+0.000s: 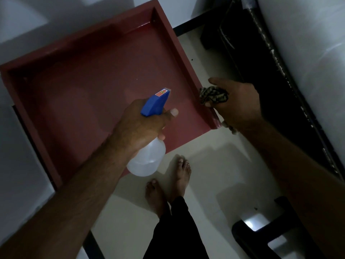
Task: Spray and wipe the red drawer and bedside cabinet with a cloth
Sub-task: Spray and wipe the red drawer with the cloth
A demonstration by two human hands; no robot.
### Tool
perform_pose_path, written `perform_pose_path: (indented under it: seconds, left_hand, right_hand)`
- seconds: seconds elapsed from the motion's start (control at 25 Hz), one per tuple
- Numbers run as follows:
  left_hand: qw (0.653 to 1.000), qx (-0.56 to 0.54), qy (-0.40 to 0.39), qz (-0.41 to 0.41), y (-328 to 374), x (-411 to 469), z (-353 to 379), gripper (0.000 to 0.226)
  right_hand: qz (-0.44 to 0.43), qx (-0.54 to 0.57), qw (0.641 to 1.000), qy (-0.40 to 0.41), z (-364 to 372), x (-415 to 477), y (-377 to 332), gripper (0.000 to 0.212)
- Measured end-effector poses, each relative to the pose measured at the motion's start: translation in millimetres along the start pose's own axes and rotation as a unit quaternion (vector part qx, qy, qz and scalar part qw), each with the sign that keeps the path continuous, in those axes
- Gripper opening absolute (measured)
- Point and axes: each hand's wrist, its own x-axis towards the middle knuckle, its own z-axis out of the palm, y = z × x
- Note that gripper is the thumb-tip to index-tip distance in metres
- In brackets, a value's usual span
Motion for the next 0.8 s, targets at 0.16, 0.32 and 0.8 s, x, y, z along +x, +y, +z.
perform_pose_path:
  seconds: [0.16,0.32,0.8]
  left_hand:
    - [1.0,-0.001,0.0,-0.004,-3.7,-0.5,4.5,0.046]
    - [1.0,-0.001,-0.005,-0.002,-6.4,-3.8,11.3,0.044]
    - [1.0,-0.002,0.0,0.002,-13.1,-20.4,21.7,0.05]
  right_hand:
    - [-0.054,-0.051,0.997,0.015,-8.6,16.0,-8.3,0.067]
    - [-0.084,-0.075,0.994,0.009,-9.7,25.0,-14.1,0.065]
    - [-0.086,-0.11,0.99,0.014,-6.9,0.9,-5.7,0.064]
